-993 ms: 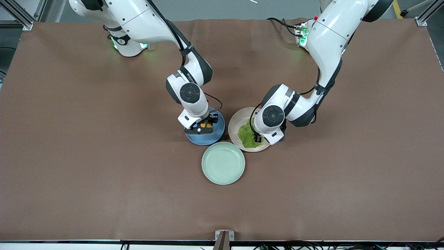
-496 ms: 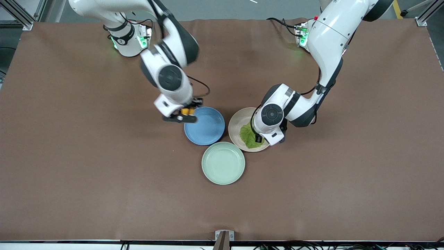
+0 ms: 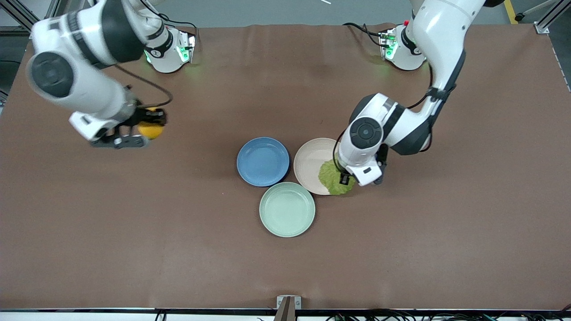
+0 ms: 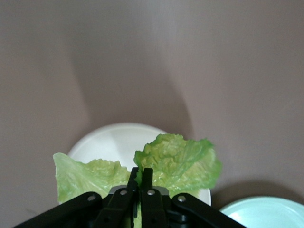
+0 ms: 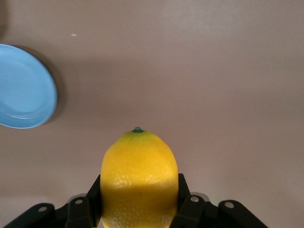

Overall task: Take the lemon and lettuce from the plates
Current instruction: 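Carry the lemon away with the right gripper while the left gripper carries the lettuce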

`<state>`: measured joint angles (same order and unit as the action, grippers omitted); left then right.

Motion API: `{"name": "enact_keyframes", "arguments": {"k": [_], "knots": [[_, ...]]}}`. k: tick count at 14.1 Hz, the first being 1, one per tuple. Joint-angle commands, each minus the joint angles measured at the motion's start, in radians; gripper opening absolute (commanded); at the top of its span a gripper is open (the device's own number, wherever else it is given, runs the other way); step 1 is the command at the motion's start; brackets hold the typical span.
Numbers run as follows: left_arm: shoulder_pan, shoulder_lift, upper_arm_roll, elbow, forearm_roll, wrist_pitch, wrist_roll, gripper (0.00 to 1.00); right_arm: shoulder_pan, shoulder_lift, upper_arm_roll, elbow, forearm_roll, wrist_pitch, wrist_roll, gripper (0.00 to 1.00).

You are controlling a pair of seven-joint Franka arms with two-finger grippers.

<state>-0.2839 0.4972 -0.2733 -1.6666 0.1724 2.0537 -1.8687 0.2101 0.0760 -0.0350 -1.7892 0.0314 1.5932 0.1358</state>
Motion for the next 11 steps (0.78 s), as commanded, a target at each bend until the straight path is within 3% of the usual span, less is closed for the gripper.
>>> {"name": "enact_keyframes", "arguments": {"k": [1, 6, 11], "knots": [[0.086, -0.092, -0.007, -0.051, 0.018, -0.07, 0.156, 0.0, -0.136, 0.01, 0.023, -0.058, -0.011, 0.08, -0.163, 0.35], [0.279, -0.143, -0.009, -0.154, 0.018, -0.035, 0.449, 0.0, -0.276, 0.092, 0.023, -0.214, -0.038, 0.385, -0.312, 0.36], [0.443, -0.114, -0.007, -0.295, 0.018, 0.193, 0.687, 0.0, -0.34, 0.229, 0.023, -0.24, -0.038, 0.542, -0.343, 0.36]]}}
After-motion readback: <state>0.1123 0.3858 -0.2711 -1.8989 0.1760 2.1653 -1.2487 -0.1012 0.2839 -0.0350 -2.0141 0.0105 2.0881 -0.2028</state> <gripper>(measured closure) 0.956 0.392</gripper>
